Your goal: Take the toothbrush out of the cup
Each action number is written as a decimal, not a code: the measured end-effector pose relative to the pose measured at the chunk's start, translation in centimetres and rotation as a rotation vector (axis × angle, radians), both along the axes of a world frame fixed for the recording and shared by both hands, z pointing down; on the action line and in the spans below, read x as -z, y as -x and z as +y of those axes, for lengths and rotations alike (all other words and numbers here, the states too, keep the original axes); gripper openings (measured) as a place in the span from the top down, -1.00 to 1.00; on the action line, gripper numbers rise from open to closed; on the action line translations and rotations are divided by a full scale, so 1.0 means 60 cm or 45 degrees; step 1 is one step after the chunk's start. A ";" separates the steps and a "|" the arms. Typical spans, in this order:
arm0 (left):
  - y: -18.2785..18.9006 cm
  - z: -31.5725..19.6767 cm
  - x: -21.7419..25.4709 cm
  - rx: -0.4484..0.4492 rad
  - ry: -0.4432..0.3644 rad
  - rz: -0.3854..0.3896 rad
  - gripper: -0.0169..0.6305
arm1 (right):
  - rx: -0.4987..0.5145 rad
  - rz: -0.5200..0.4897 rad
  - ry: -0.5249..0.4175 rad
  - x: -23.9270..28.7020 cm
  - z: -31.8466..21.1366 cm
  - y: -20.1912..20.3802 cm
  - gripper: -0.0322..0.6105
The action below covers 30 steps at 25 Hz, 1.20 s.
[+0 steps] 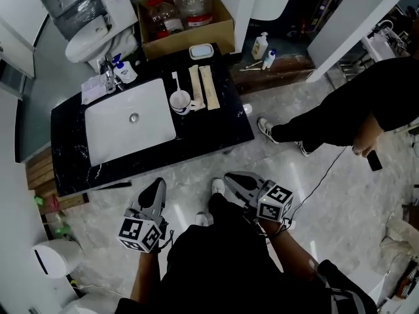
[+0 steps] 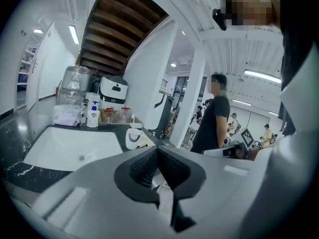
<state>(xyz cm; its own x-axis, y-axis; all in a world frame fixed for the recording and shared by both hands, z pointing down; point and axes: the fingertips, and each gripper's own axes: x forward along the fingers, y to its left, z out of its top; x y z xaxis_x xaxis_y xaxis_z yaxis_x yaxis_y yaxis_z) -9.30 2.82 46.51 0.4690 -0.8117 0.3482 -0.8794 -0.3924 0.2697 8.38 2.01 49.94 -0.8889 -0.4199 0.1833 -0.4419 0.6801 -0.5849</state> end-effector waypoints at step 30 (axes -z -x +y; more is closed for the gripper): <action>0.015 -0.107 0.025 0.157 -0.017 -0.053 0.92 | 0.137 -0.042 0.054 -0.008 -0.144 0.009 0.86</action>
<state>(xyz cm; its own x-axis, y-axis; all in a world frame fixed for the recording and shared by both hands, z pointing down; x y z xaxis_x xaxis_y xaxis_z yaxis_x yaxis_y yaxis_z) -10.22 -3.58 45.00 0.3506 -0.8672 0.3537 -0.9315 -0.2838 0.2275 7.83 -6.63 50.40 -0.9342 -0.3139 0.1692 -0.3478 0.6968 -0.6273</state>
